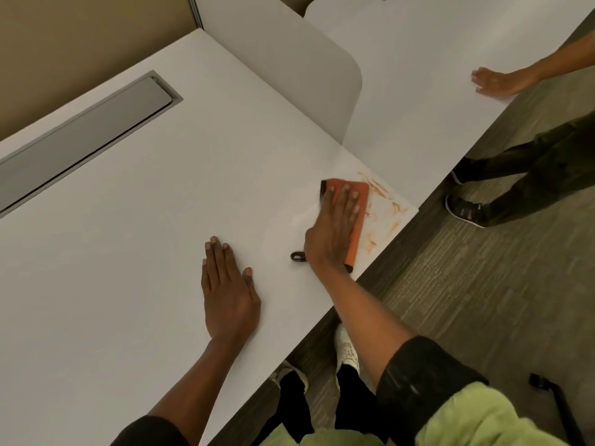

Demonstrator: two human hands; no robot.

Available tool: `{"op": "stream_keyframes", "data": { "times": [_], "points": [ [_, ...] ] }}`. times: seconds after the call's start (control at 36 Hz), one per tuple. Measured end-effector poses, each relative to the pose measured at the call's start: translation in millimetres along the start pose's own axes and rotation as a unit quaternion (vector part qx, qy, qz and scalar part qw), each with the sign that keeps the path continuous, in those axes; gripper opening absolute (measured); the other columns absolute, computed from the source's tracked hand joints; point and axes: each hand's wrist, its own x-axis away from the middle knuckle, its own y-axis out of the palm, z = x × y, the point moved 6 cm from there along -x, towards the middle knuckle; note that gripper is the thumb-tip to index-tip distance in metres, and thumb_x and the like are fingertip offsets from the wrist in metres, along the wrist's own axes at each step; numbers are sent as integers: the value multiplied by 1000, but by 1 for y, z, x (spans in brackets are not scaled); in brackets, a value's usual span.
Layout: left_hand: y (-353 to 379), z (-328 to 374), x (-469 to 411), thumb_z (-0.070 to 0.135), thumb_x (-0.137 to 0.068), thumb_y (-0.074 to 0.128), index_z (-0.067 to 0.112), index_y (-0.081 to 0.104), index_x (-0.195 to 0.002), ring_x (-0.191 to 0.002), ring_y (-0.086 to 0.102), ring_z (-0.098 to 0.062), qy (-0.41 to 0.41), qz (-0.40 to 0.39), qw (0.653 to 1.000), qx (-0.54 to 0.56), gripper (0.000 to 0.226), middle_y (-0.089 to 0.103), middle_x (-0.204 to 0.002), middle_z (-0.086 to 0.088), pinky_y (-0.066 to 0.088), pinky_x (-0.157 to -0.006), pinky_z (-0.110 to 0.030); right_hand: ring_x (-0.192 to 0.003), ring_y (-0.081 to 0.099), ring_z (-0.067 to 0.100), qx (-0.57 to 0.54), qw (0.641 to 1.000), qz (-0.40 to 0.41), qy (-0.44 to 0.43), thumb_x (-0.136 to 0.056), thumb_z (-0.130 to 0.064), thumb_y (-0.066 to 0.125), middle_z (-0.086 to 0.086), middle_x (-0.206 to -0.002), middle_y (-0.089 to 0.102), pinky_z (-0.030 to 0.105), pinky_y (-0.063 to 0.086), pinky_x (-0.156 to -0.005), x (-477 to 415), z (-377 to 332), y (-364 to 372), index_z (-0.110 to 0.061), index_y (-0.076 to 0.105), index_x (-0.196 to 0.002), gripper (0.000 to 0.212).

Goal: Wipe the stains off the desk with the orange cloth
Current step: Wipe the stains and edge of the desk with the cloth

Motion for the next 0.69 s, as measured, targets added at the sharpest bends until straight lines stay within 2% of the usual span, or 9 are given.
{"op": "stream_keyframes", "data": {
  "times": [0.11,0.22,0.33,0.42,0.47,0.56,0.64,0.69],
  "points": [
    [2,-2,-1,34,-115,29,10,2,-171,-166,-15,-14,-1,-3,1000,0,67,-11,-181,-3,2,-136,-40,-160,3,45,35,995,-13,-89,-94,-5,49,27,-171,6,55,10,-130,22,-22,13,-6,13,-164,80],
    [4,-1,-1,34,-115,28,9,2,-171,-166,-15,-15,2,-3,1000,-4,66,-10,-181,-3,3,-137,-42,-161,-2,41,6,988,-58,-145,-91,5,46,22,-173,5,53,3,-131,-38,-22,16,-7,13,-165,82],
    [3,-1,-1,32,-115,27,7,4,-171,-167,-13,-17,12,1,1000,-12,65,-8,-181,-6,4,-137,-43,-161,2,40,23,998,-32,-58,-95,1,46,23,-172,7,53,3,-131,-86,9,6,-8,14,-165,78],
    [3,-1,0,32,-115,28,8,2,-171,-167,-14,-17,9,-3,1000,-11,66,-10,-181,-5,4,-137,-43,-160,1,42,14,1000,-8,20,-96,-3,49,24,-172,7,54,2,-130,-75,18,4,-8,16,-165,77],
    [4,-1,0,32,-115,27,8,2,-171,-167,-15,-17,6,-4,1000,-11,66,-11,-181,-5,3,-137,-42,-160,0,43,3,1000,7,29,-93,-1,46,25,-172,7,55,2,-130,-51,10,4,-7,16,-164,77],
    [4,-1,-1,32,-115,27,9,1,-171,-167,-15,-16,3,-6,1000,-5,66,-11,-181,-4,2,-137,-41,-160,-1,44,6,998,-2,-63,-86,1,31,26,-172,6,56,5,-130,-22,-11,14,-5,15,-164,81],
    [5,-1,-1,33,-115,27,8,1,-171,-166,-16,-15,3,-5,1000,-8,67,-12,-181,-4,1,-136,-40,-161,1,40,-6,991,-34,-129,-85,9,46,23,-172,11,53,5,-131,-43,-11,18,-6,18,-164,85],
    [5,-2,-1,33,-115,26,8,1,-171,-166,-16,-16,5,-3,1000,-11,66,-11,-181,-5,1,-137,-41,-161,1,37,-7,991,-46,-123,-86,11,48,20,-173,11,51,3,-131,-69,0,14,-8,18,-165,86]
  ]
}}
